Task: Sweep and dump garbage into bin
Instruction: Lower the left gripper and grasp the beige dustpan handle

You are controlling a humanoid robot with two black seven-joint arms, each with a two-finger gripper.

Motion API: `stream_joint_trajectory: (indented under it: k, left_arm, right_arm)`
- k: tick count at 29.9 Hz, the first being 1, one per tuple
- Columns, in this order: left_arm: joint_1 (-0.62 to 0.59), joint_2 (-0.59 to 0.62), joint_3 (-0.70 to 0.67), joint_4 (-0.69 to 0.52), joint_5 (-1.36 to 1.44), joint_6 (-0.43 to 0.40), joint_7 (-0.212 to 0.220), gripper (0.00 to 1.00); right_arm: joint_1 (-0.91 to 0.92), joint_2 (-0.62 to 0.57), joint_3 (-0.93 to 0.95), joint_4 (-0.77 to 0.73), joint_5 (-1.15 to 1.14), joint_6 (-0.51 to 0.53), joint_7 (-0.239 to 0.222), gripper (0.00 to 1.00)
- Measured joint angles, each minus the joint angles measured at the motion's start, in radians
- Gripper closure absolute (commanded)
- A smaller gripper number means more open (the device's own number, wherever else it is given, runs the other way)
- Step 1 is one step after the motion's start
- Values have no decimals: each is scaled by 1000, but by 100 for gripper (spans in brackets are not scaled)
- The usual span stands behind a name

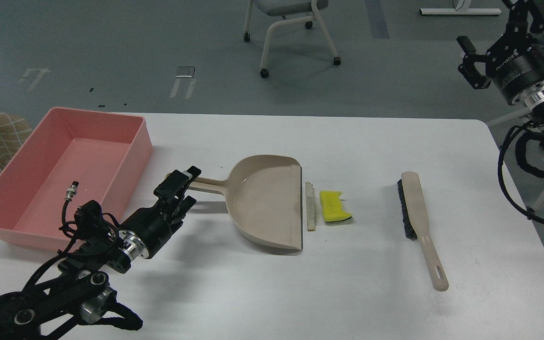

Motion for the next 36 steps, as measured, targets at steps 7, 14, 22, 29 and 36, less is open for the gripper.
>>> stream_joint_trajectory:
  k: [7,14,22,29,36]
  left_arm:
    - [0,-34,1,40,24,17,-7,1]
    - [-16,-85,2,131,27,39,-12,1]
    - [-42,-108,-1,154,24,42,-12,5]
    - [-60,-120,-1,188,24,44,-12,12]
    - [-84,-151,1,226,26,54,-12,32]
  right_arm:
    - [-1,0,0,1,0,0,1,0]
    - [-1,-3,0,1,1,0,2,0]
    - [-9,-3,0,2,1,0,2,0]
    - [-14,-3,1,4,1,0,2,0]
    - [-14,-5,2,4,2,0,2,0]
